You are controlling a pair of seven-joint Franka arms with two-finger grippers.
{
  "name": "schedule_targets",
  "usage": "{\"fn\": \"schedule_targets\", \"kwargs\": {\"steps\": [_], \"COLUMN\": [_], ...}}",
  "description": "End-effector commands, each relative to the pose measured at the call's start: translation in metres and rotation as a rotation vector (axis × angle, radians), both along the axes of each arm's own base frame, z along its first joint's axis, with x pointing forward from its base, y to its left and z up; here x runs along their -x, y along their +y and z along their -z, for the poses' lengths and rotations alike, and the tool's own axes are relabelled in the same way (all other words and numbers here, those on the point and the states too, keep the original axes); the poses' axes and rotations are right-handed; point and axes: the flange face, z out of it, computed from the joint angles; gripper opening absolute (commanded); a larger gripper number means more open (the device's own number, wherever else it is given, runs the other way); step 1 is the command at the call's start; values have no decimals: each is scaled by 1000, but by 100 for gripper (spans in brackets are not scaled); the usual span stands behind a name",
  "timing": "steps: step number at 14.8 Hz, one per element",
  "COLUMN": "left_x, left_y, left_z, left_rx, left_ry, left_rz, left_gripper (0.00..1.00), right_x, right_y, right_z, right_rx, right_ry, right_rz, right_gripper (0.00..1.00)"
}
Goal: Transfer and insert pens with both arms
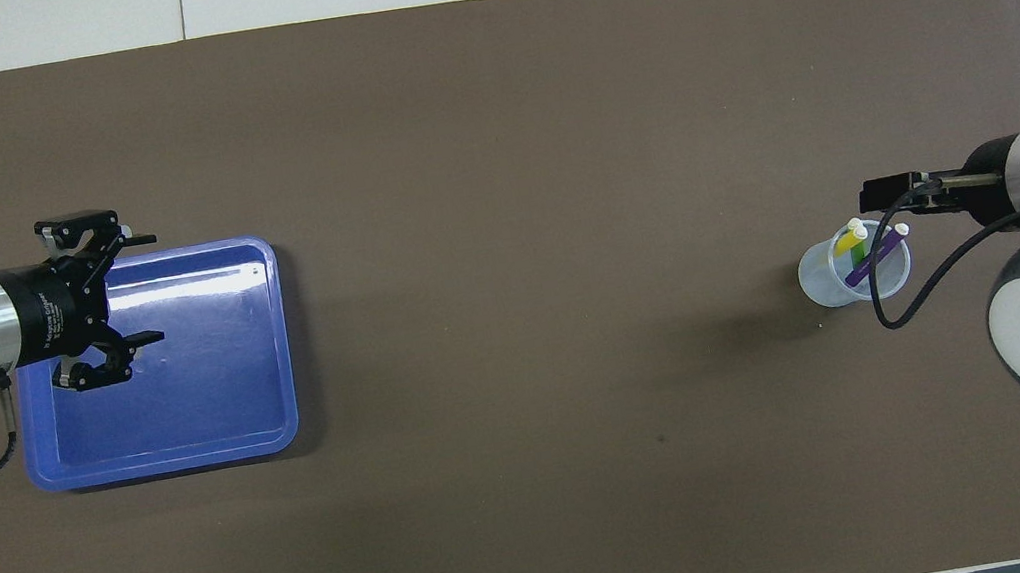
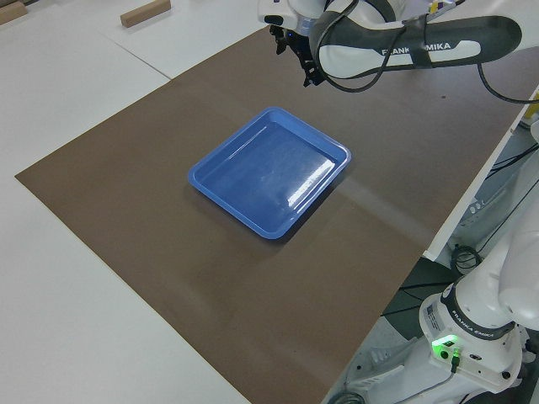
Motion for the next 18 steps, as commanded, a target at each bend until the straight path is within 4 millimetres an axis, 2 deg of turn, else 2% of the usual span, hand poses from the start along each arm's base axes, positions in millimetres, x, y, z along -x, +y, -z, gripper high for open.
{"fn": "schedule_targets", "kwargs": {"steps": [1,3,7,9,11,12,15,18], "left_x": [-8,-14,-31,-28,-16,-9,3,1], "left_y": [9,24,34,34,45,42,37,35], "left_z": [-8,-16,-47,-66,-76,-82,-81,-85], "left_rx": [-112,-206,-347,-356,-346,-343,-328,-337], "left_ry": [-23,-27,38,82,116,125,146,127], "left_rz": [259,439,757,880,958,988,1061,1048], "left_gripper": [100,100,100,100,100,100,100,100], "right_x": [-15,-27,-37,-31,-23,-20,-14,-14], "right_y": [-10,-13,-16,-17,-15,-16,-18,-32], "right_z": [-35,-59,-99,-104,-102,-102,-97,-99], "right_rx": [68,73,109,110,110,111,111,112], "right_ry": [28,71,115,135,146,149,153,149], "right_rz": [-13,-9,-12,-13,-20,-20,-53,-57], "right_gripper": [100,100,100,100,100,100,100,100]}}
